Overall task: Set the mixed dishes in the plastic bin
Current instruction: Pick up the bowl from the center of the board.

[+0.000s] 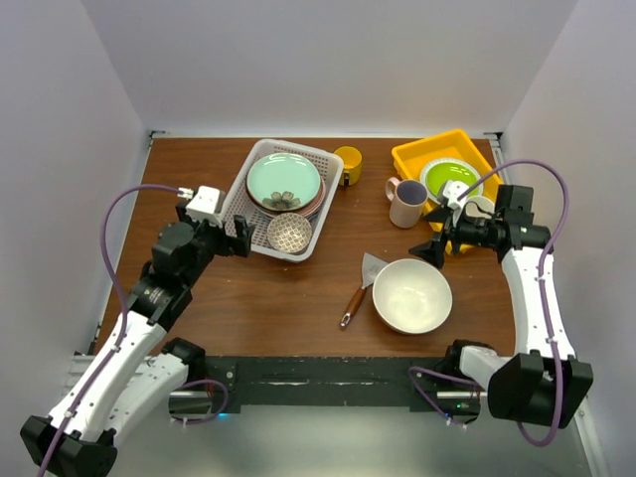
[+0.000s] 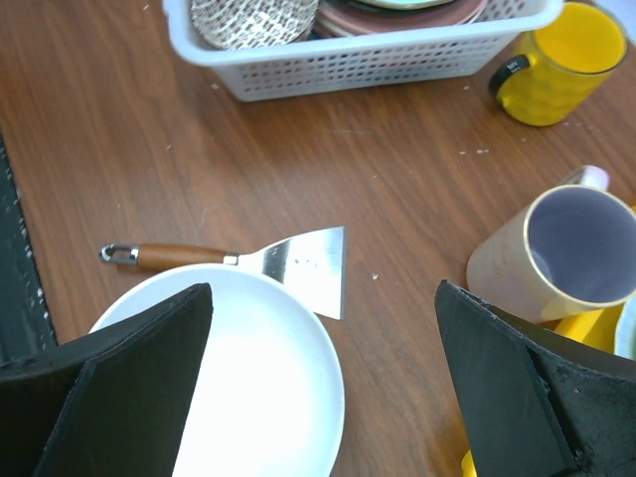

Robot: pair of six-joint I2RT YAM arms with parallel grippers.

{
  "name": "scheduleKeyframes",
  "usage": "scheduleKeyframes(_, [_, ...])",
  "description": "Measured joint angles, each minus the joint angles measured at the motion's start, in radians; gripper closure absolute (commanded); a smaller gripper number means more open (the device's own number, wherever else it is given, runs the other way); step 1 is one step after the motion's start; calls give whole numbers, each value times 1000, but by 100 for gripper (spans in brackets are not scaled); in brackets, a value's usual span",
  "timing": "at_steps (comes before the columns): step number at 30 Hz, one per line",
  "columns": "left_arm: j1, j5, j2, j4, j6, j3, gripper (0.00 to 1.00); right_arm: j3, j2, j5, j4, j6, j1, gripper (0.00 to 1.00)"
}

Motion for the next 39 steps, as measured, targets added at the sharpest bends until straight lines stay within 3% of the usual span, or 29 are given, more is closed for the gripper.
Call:
scheduleKeyframes(8, [0,0,-14,2,0,-1,0,100,115,21,-201,-200,0,2])
scheduleKeyframes(13, [0,1,-19,3,0,-1,0,120,124,71,-251,-243,0,2])
scheduleKeyframes(29, [0,0,-21,3,0,-4,0,121,124,285,-263,-294,55,2])
scheduleKeyframes(39, [0,1,-21,3,0,-12,0,119,140,342,-256,-315,90,2])
